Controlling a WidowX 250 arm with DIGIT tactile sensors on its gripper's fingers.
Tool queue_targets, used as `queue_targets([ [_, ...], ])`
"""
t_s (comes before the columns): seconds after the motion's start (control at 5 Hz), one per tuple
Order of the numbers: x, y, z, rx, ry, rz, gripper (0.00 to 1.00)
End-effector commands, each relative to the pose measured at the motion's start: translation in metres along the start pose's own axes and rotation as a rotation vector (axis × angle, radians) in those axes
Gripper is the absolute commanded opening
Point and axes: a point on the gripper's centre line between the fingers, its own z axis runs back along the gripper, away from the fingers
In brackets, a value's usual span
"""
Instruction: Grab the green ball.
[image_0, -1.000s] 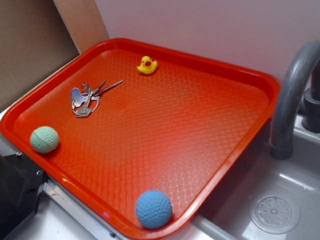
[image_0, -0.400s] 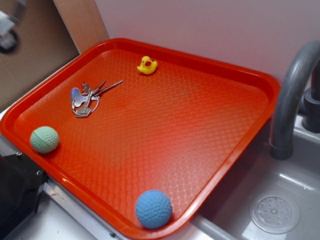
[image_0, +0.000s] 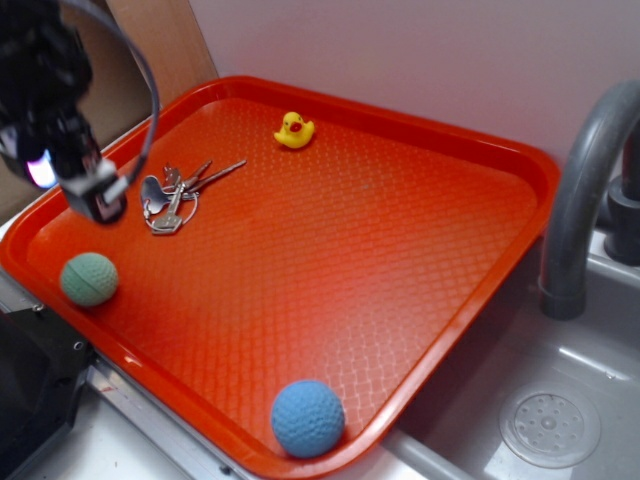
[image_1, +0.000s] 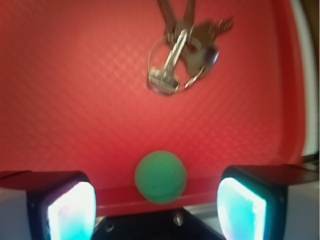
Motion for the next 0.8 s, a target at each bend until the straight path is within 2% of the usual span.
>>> queue_targets([
  [0.0, -0.014, -0.005, -0.051, -0.009, 0.037, -0.092, 1.0],
  [0.2, -0.013, 0.005, -0.061, 0.049, 0.08, -0.101, 1.0],
  [0.4, -0.011, 0.008, -0.065, 0.038, 0.076, -0.075, 0.0],
  [0.6, -0.01, 0.011, -0.053, 0.024, 0.047, -0.074, 0.0],
])
